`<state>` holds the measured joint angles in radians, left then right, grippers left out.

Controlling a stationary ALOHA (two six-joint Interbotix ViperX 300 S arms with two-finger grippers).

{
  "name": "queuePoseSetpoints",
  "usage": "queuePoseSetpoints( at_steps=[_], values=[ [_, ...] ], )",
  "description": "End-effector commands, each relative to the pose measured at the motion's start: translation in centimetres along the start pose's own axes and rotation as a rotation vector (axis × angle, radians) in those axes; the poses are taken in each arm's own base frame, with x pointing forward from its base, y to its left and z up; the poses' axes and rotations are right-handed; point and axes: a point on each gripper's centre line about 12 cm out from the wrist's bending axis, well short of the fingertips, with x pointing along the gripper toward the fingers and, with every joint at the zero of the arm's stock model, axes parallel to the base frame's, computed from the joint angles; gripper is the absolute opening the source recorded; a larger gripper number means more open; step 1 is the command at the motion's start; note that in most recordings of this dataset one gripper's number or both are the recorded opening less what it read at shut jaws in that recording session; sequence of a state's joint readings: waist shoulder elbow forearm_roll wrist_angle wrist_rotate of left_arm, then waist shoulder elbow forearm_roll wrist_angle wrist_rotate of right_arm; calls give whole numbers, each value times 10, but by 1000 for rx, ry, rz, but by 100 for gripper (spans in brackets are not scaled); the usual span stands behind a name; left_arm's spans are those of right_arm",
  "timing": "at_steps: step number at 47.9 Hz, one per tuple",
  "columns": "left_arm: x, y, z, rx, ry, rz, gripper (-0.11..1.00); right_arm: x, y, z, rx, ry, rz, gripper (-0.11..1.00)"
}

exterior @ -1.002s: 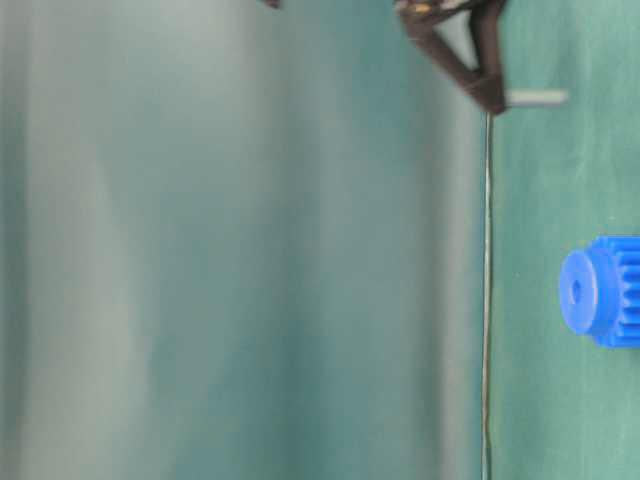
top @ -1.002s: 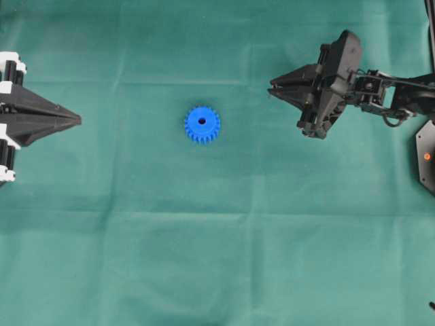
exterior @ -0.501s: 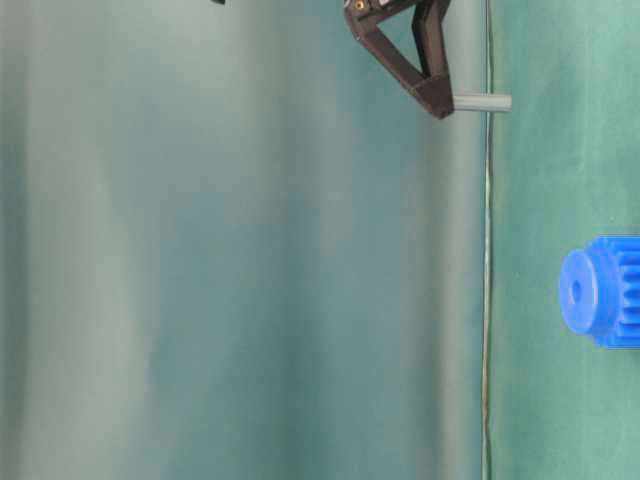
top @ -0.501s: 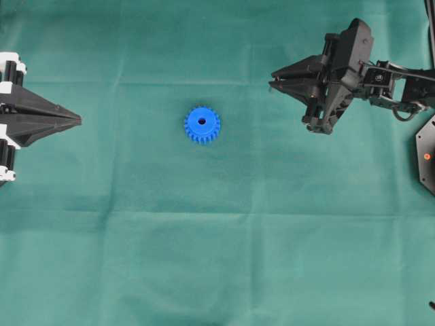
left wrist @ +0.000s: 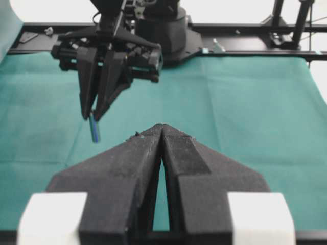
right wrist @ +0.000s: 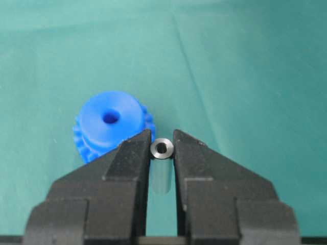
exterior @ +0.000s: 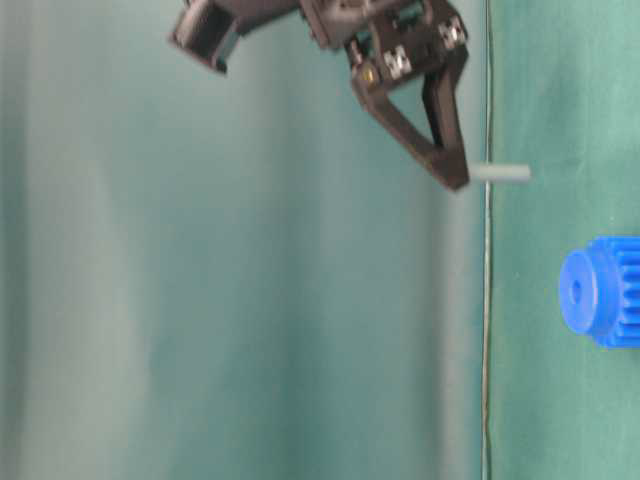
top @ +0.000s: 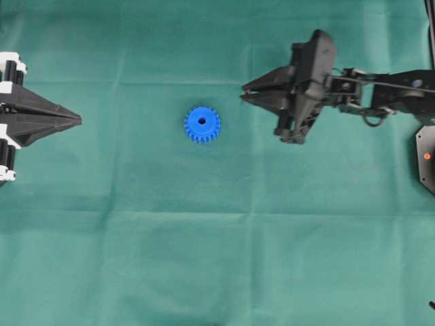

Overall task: Insert the shaft placed at a random location into the center hole of the small gear at another random location.
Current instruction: 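Lift the shaft upright and carry it left toward the blue gear, then position the held shaft above the blue gear's center hole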

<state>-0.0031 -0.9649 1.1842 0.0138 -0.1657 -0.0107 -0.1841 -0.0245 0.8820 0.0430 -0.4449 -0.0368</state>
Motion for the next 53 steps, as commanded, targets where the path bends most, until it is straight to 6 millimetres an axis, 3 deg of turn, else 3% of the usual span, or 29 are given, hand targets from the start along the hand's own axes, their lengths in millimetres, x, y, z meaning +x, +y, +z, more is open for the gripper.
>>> queuePoseSetpoints(
  at_steps=[1,23,53],
  values=[
    [2,1,8,3,-20,3,0,12,6,18,-20,-35,14,13],
    [2,1,8,1,-17,3,0,52,25,38,-37,-48,55,13],
    [2,1,8,0,-20,3,0,59,27,32,-39,-22,58,13]
  ],
)
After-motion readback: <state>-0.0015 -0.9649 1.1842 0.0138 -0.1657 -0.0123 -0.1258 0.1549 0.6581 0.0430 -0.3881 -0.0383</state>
